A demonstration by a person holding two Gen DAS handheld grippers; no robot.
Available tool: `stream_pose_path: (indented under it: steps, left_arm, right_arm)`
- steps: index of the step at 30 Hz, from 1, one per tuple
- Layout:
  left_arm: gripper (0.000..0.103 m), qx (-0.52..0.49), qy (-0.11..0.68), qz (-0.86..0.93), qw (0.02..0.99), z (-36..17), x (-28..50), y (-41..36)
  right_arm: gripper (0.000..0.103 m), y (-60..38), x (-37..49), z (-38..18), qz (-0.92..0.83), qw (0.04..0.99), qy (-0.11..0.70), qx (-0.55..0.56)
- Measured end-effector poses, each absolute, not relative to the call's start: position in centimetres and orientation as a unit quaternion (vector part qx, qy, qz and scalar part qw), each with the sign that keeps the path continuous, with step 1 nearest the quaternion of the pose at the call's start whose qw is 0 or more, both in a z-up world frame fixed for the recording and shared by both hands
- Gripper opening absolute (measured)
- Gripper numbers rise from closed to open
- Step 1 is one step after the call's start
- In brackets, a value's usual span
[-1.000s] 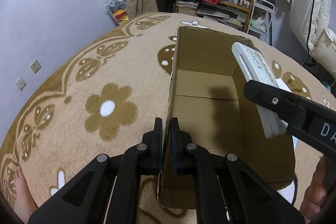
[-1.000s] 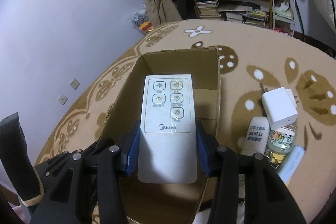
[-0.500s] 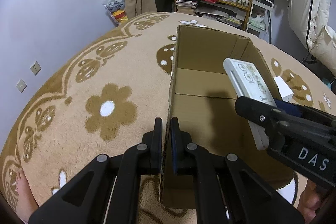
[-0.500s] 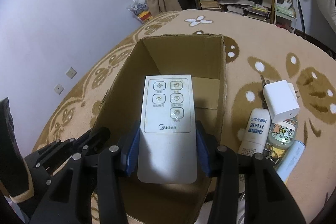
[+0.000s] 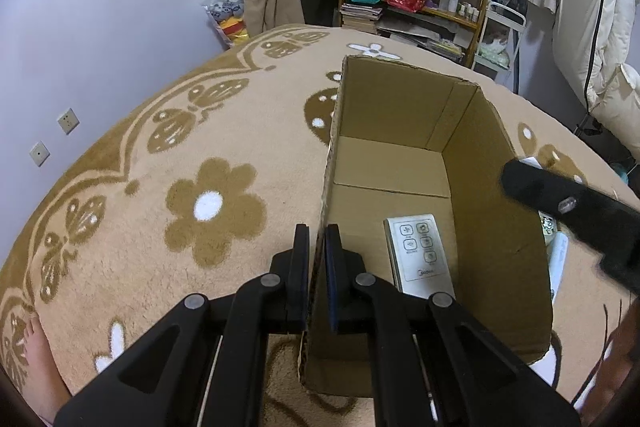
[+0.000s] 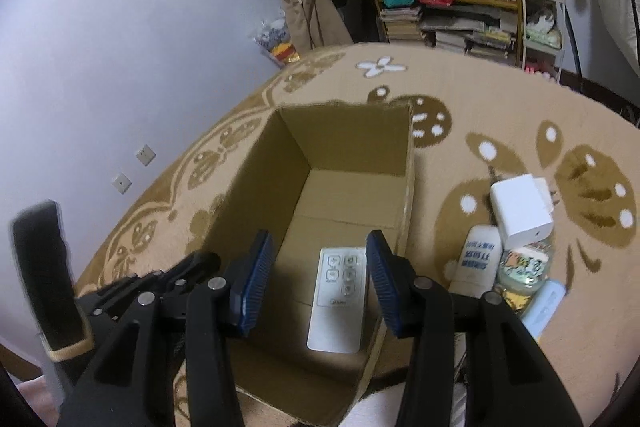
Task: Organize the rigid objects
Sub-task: 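Move the right gripper back and grasp the light-blue power bank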
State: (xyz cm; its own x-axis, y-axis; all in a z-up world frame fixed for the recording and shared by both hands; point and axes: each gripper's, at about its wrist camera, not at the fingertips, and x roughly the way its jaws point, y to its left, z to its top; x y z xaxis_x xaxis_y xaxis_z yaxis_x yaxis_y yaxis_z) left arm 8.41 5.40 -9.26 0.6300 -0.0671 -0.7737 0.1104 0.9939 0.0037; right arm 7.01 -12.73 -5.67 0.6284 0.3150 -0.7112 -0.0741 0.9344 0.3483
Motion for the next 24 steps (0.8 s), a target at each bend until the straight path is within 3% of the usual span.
stream_pose_path:
  steps: [3, 7, 22, 24]
  left_arm:
    - [0.007, 0.026, 0.427, -0.048, 0.903, -9.3, 8.4, 5.4]
    - [0.007, 0.026, 0.428, -0.049, 0.902, -9.3, 8.4, 5.4]
    - [0.007, 0.030, 0.429, -0.050, 0.901, -9.5, 8.4, 5.4]
    - [0.008, 0.029, 0.429, -0.050, 0.901, -9.5, 8.4, 5.4]
  right_arm:
    - [0.053, -13.2, 6.4, -4.4, 0.120, 0.898, 0.399, 0.140]
    - [0.081, -14.4, 5.0, -3.0, 0.099, 0.915, 0.377, 0.105]
    - [0.084, -21.0, 4.9, -7.0, 0.010, 0.897, 0.430, 0.098]
    - [0.091, -21.6, 4.6, -7.7, 0.003, 0.893, 0.437, 0.102]
